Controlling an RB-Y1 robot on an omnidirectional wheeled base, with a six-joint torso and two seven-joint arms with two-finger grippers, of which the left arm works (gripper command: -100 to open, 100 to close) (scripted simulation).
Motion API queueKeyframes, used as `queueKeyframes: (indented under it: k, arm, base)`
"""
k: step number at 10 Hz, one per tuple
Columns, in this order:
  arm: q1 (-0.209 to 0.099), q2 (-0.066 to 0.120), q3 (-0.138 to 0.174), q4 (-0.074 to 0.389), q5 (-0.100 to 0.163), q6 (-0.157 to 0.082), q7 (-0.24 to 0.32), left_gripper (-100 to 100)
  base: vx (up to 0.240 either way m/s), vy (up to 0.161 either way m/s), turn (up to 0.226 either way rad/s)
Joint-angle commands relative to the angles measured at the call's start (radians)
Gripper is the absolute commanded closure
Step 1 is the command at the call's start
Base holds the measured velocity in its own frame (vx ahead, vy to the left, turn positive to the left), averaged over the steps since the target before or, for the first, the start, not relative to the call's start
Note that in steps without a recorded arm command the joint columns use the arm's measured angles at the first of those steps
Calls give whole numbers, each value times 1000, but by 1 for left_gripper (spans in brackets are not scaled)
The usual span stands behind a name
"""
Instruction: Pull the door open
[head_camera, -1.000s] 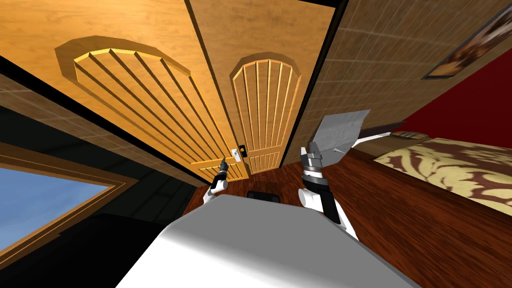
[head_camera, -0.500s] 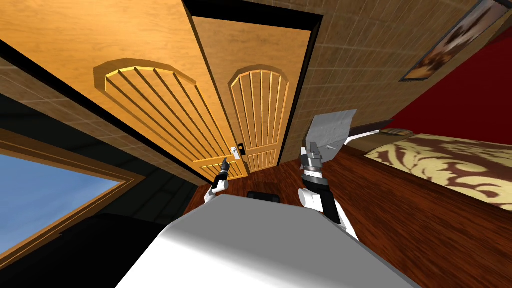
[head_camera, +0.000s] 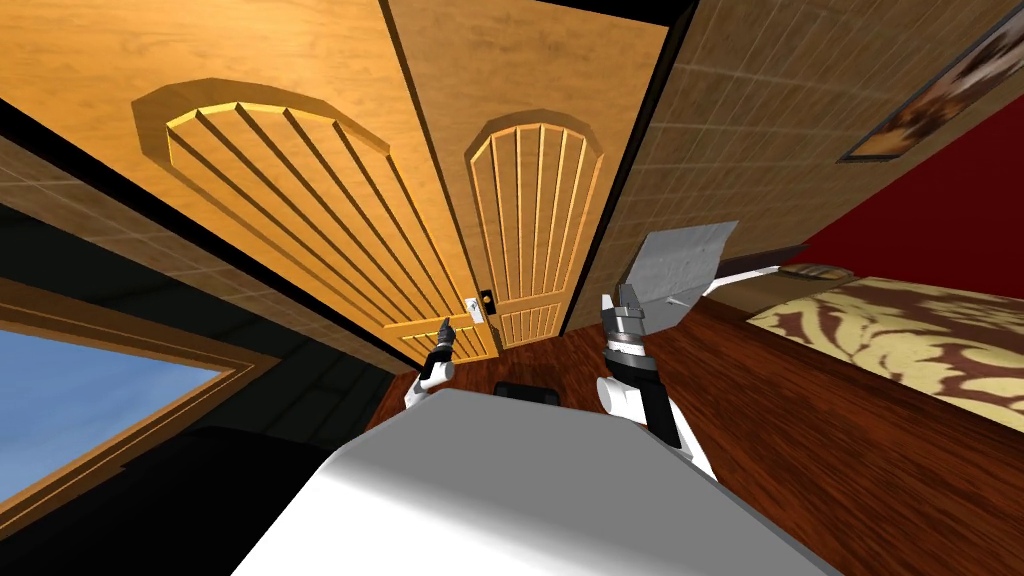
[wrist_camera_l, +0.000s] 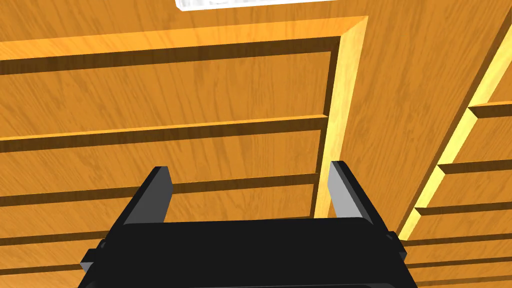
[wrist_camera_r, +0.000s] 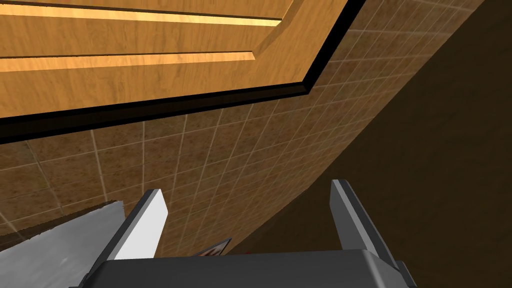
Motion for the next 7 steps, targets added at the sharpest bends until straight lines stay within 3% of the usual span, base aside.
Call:
queueKeyframes:
  k: [1,3,4,5,7]
  arm:
    - [-18,0,-7,6,-2,-2,2,-100]
    - [-41,-7,-24,-1,-5,-1,2,-100]
    - [-31,-2,-21,5,-4,-9,6,-100]
    - [-31,-2,-21,5,-4,-9,6,100]
    - [-31,-2,-21,5,-4,-9,6,100]
  base:
    - [209,-12,-101]
    - [223,-38,-126]
    - [86,-14,-19]
    - [-7,-1,19]
    - [-27,9,-1]
